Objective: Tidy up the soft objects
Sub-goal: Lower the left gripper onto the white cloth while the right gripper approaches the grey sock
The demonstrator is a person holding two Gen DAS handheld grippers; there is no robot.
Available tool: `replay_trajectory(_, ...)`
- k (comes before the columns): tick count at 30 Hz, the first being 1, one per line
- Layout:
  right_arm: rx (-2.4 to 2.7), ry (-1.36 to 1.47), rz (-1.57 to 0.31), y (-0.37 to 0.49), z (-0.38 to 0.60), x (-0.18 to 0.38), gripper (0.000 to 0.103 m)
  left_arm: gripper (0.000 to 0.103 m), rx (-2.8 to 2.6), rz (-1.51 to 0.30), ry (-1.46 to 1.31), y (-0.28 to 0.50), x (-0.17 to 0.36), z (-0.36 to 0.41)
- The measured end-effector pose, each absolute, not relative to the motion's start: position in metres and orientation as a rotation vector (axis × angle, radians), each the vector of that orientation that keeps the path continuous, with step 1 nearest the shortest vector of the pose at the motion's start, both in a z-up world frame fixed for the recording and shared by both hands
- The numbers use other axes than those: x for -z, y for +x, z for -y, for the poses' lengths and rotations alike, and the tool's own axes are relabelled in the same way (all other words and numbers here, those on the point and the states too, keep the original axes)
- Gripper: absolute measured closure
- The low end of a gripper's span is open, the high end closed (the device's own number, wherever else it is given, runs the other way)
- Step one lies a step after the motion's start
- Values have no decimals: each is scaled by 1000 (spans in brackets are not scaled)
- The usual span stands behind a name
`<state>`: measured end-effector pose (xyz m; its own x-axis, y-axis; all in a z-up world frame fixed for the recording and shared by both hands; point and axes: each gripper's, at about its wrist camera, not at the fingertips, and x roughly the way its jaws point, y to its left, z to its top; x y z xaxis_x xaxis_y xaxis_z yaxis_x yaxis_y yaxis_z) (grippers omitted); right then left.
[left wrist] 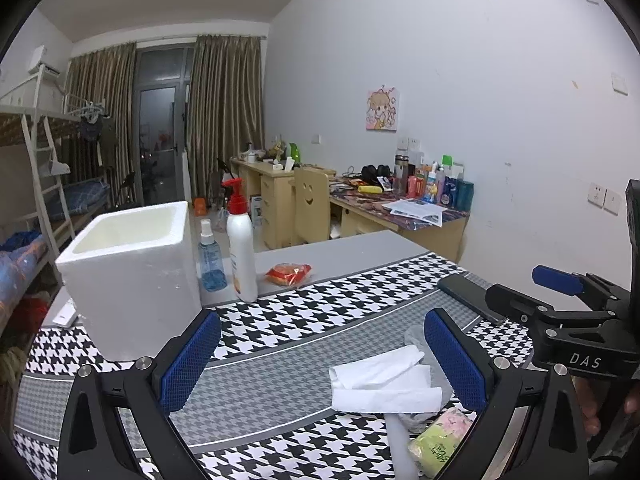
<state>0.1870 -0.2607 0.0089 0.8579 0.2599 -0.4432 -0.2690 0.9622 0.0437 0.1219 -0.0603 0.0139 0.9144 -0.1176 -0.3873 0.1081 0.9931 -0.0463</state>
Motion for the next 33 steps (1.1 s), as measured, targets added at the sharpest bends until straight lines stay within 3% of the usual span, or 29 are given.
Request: replay_trajectory(33,-237,43,-575,216,296,39,9,1,190,-662,32,184,54,105)
